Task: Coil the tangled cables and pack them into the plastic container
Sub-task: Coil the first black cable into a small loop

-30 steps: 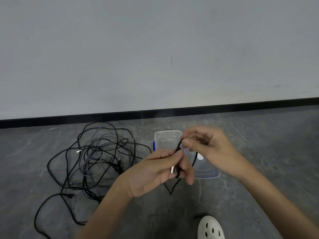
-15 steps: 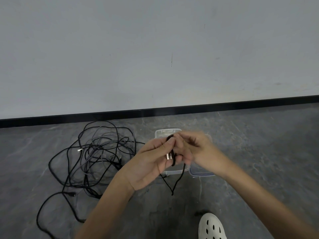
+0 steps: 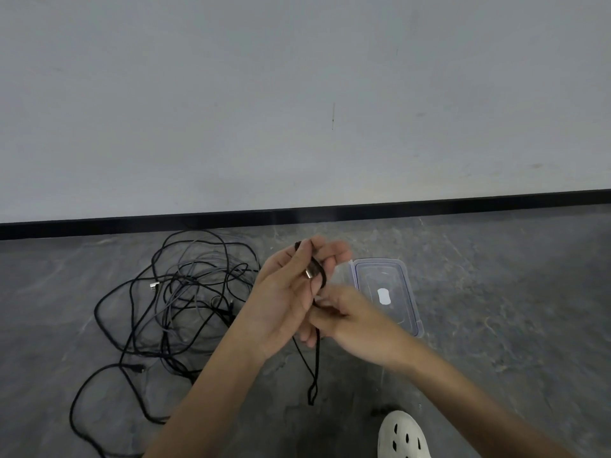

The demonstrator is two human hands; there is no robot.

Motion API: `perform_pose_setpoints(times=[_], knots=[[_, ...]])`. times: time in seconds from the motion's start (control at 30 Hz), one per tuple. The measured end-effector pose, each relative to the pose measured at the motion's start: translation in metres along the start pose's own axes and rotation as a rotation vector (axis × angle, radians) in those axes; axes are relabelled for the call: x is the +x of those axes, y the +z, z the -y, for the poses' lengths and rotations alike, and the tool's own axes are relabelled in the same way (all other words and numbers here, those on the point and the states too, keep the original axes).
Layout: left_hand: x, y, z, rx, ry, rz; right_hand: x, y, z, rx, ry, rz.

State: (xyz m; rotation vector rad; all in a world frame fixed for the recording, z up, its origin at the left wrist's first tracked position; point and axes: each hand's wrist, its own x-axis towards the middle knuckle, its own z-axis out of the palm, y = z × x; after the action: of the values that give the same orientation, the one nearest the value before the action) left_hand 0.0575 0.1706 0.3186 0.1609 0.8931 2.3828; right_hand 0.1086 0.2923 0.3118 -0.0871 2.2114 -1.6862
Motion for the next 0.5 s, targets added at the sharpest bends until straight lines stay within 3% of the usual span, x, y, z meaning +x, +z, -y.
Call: perform_pose_setpoints(times=[0.2, 0.5], knots=[[0.002, -0.007, -0.002, 0.068, 0.126, -0.058, -0.01, 0.0, -0.001, 0.027, 0.088, 0.122], [0.01, -0.016, 0.007, 0.61, 0.322, -0.153, -0.016, -0.025, 0.009, -0.068, 0.059, 0.111]])
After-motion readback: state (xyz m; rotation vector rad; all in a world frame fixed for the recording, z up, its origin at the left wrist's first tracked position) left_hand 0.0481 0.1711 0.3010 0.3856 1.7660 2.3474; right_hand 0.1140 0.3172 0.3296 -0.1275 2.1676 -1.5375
